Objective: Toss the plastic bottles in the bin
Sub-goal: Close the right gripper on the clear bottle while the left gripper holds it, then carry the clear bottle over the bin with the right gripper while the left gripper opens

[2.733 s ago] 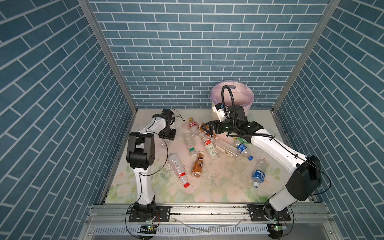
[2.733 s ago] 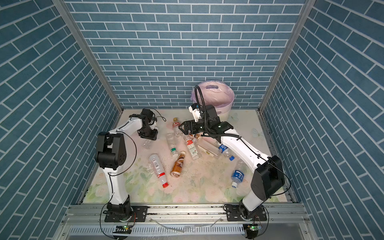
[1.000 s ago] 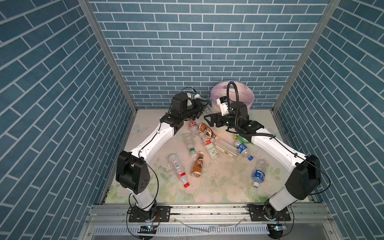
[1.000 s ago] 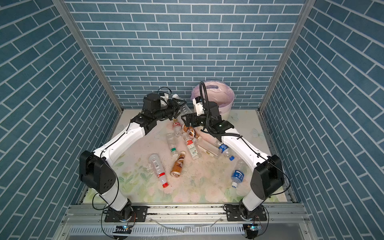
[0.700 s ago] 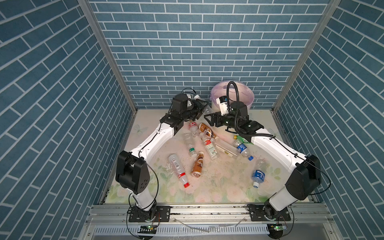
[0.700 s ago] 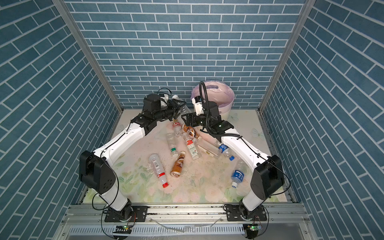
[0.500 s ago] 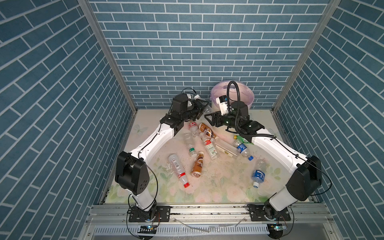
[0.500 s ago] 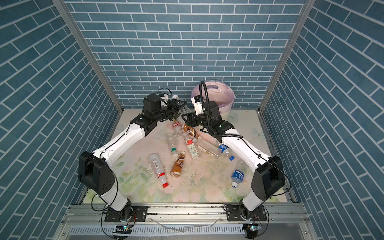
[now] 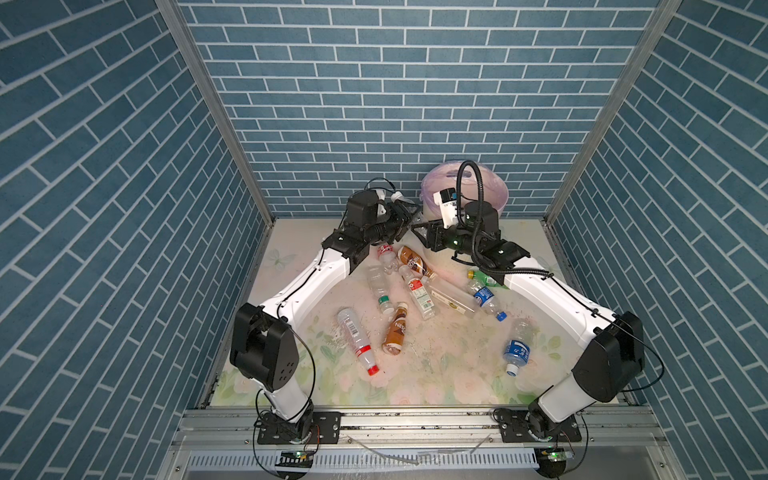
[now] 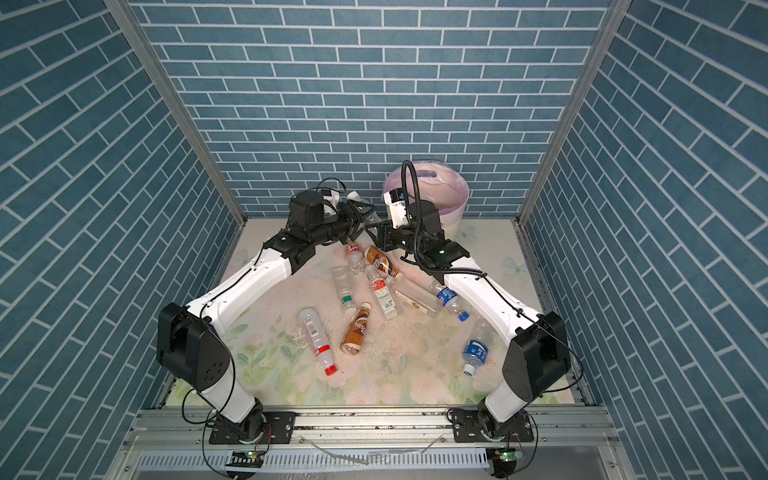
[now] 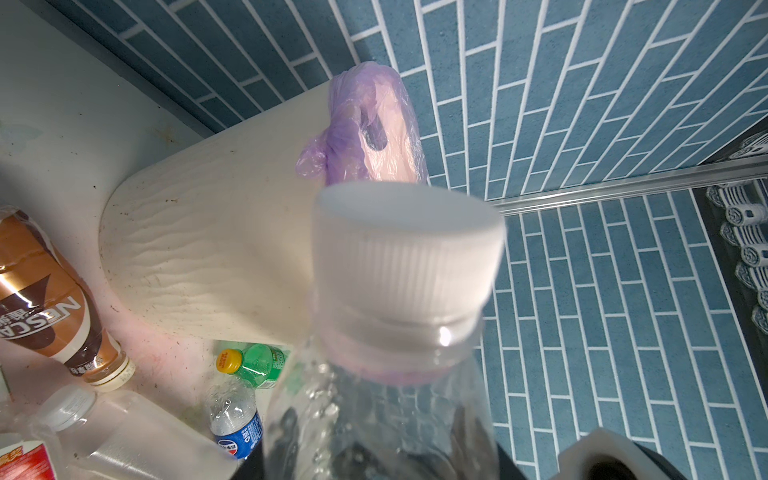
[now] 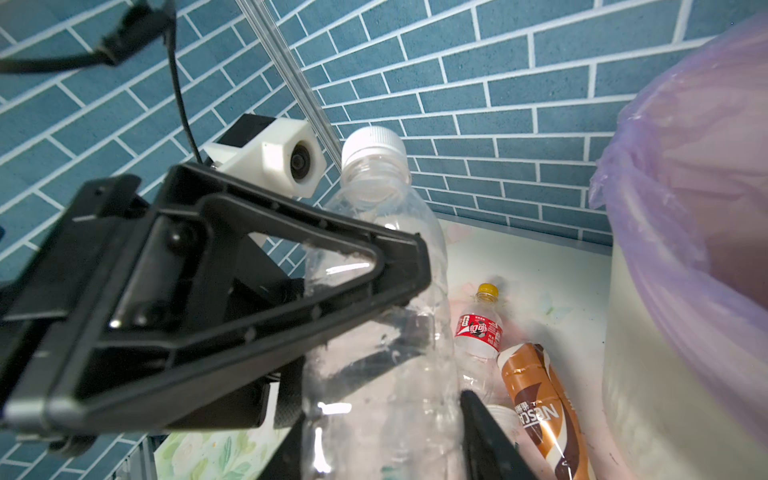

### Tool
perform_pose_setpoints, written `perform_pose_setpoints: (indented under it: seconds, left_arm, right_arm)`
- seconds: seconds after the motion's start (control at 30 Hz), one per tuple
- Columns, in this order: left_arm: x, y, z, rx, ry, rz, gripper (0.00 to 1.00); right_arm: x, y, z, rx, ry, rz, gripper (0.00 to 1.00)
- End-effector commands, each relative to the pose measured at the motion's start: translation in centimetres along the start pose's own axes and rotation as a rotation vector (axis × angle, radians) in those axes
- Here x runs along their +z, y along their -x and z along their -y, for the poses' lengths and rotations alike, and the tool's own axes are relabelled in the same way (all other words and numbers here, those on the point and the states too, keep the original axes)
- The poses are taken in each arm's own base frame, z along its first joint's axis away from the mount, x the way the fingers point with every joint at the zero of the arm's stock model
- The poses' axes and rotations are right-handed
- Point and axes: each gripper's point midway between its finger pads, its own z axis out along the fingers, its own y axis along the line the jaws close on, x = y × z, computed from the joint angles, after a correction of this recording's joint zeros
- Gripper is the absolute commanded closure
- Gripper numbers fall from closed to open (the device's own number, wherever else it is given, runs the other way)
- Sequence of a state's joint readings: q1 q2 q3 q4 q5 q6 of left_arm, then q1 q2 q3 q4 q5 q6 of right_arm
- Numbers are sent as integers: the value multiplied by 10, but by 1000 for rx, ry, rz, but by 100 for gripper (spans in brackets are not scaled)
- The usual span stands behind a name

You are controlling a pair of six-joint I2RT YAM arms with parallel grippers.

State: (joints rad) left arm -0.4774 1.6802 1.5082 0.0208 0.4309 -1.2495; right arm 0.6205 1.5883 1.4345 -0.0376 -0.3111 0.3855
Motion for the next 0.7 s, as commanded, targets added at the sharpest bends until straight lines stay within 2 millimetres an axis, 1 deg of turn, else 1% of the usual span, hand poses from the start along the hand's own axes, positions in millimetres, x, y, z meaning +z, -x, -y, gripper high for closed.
perform_pose_setpoints:
  seconds: [0.0, 0.17, 0.37, 0.43, 0.53, 0.67]
  left_arm:
    - [-7, -6, 12, 15, -30, -10, 39]
    - [-8, -7, 12, 16, -31, -13, 34]
    - [-12, -2, 15, 34, -23, -2, 17]
    - [-14, 1, 21, 47, -30, 1, 13]
    - [-20, 7, 28, 67, -28, 19, 2]
    - [-23, 13, 48, 96, -56, 32, 1]
  right_arm:
    - [-19, 30, -17, -3, 43, 84, 59]
    - [-21, 29, -18, 1, 42, 80, 64]
    - [-26, 29, -17, -3, 20, 70, 68]
    - [-29, 31, -14, -1, 8, 71, 68]
    - [-37, 34, -9, 5, -5, 75, 69]
    - [-53, 46, 5, 11, -49, 105, 70]
